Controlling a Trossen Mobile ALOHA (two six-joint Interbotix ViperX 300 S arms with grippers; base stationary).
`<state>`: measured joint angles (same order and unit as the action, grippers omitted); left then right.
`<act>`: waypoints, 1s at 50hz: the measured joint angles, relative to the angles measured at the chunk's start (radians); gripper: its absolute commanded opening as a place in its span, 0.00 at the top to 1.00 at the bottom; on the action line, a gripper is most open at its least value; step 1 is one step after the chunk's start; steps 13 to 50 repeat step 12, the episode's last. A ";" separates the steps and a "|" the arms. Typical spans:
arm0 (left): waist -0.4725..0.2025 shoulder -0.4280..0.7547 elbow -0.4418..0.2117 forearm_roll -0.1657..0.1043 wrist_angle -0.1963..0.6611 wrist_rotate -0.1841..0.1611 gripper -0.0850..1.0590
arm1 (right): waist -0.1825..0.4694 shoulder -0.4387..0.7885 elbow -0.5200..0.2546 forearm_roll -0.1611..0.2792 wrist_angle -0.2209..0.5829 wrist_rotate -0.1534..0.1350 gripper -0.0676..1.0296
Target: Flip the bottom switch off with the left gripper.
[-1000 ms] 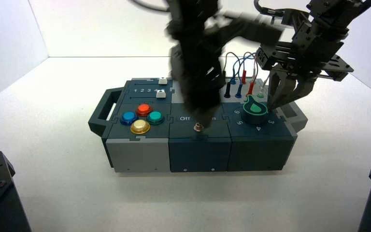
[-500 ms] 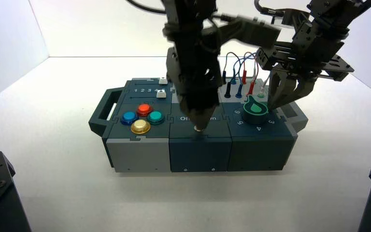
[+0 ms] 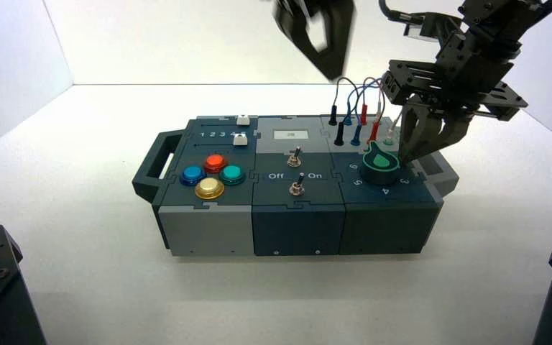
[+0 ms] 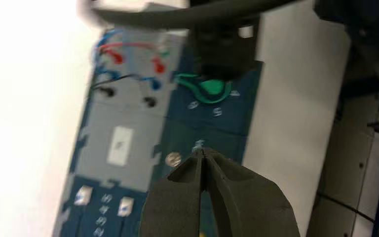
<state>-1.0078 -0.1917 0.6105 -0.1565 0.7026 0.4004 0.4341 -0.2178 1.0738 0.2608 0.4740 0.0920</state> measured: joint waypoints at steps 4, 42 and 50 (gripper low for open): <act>0.029 -0.021 0.029 0.000 0.000 -0.002 0.95 | 0.000 -0.008 0.006 0.000 0.000 0.000 0.96; 0.064 -0.055 0.067 0.003 0.002 -0.002 0.95 | 0.000 -0.011 0.008 0.000 0.000 -0.002 0.96; 0.064 -0.055 0.067 0.003 0.002 -0.002 0.95 | 0.000 -0.011 0.008 0.000 0.000 -0.002 0.96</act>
